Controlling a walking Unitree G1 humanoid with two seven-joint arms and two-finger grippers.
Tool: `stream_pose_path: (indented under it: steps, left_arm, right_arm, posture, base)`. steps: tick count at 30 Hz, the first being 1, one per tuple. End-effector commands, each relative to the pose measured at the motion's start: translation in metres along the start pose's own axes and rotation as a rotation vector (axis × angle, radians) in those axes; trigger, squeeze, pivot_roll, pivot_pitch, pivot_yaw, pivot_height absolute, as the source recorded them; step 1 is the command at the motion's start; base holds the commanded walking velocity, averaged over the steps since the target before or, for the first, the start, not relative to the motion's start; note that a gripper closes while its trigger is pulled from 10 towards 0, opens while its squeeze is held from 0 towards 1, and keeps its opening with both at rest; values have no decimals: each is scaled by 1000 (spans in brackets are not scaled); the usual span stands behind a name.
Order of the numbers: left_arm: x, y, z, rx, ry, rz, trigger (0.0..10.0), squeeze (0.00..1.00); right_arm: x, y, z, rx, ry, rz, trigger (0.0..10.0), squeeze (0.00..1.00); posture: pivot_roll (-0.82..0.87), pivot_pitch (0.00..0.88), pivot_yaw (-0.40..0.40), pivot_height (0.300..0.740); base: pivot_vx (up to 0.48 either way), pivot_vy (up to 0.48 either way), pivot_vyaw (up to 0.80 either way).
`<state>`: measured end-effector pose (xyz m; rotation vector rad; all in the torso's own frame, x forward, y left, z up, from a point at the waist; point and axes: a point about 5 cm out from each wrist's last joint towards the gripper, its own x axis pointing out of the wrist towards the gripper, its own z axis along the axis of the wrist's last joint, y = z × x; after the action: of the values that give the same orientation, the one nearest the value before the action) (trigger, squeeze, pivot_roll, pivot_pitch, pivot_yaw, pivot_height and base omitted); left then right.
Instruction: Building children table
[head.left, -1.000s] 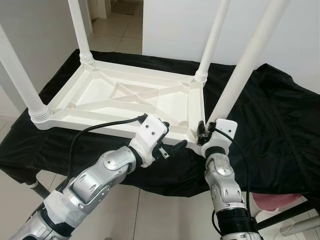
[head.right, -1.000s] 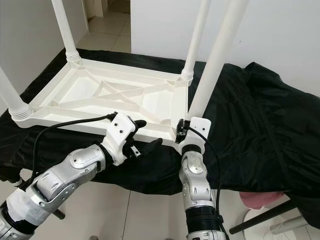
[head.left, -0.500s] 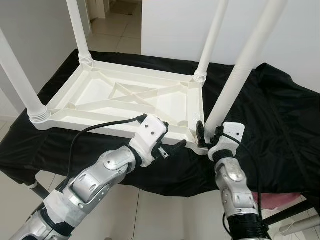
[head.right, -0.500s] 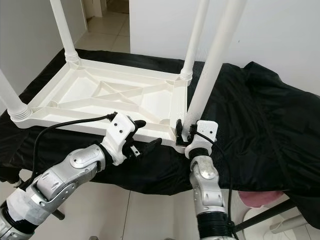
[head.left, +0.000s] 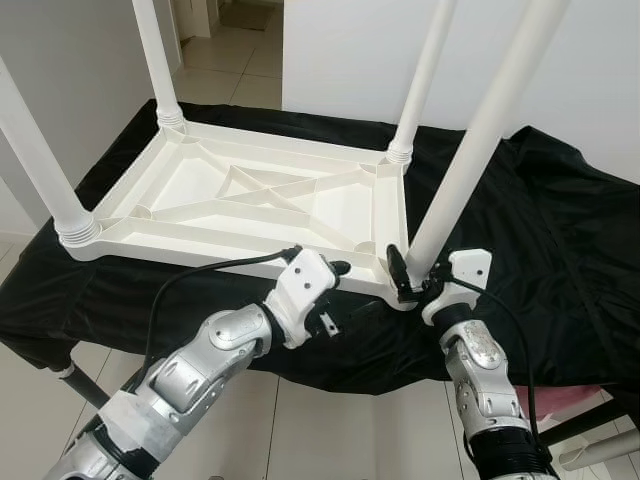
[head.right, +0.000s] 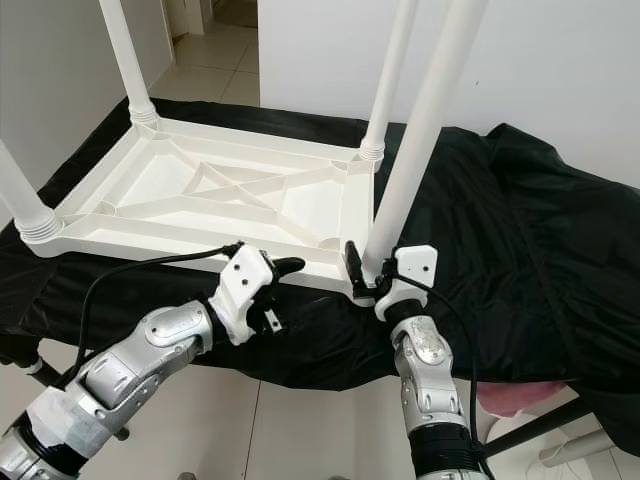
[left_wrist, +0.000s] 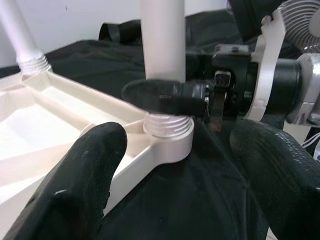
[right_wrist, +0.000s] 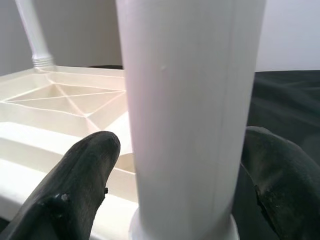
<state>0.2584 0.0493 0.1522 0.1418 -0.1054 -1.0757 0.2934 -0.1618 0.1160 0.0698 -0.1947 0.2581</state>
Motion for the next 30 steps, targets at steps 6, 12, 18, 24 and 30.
stream_pose_path:
  steps: [6,12,18,24,30]
  left_arm:
    - [0,9,-1,95,-15,61,10000,0]
    - [1,5,0,30,-14,-59,10000,0]
    - [2,-6,-2,-3,8,-148,10000,0]
    - [5,-12,-2,-14,2,-175,10000,0]
    - [3,-11,-3,-37,1,-180,10000,0]
  right_arm:
    - [6,-2,-1,-4,-13,99,10000,0]
    - [15,-9,0,-27,5,151,10000,0]
    - [19,-17,0,-42,24,172,0,0]
    - [17,-24,-4,-47,41,167,0,0]
    - [12,-25,-10,-33,56,158,9216,0]
  posture:
    - [-7,0,-66,740]
    - [-1,0,-70,740]
    - [-3,0,-67,740]
    - [-3,0,-64,740]
    - [-2,0,-68,740]
  base:
    - [0,0,0]
    - [0,0,0]
    - [0,0,0]
    - [0,0,0]
    - [0,0,0]
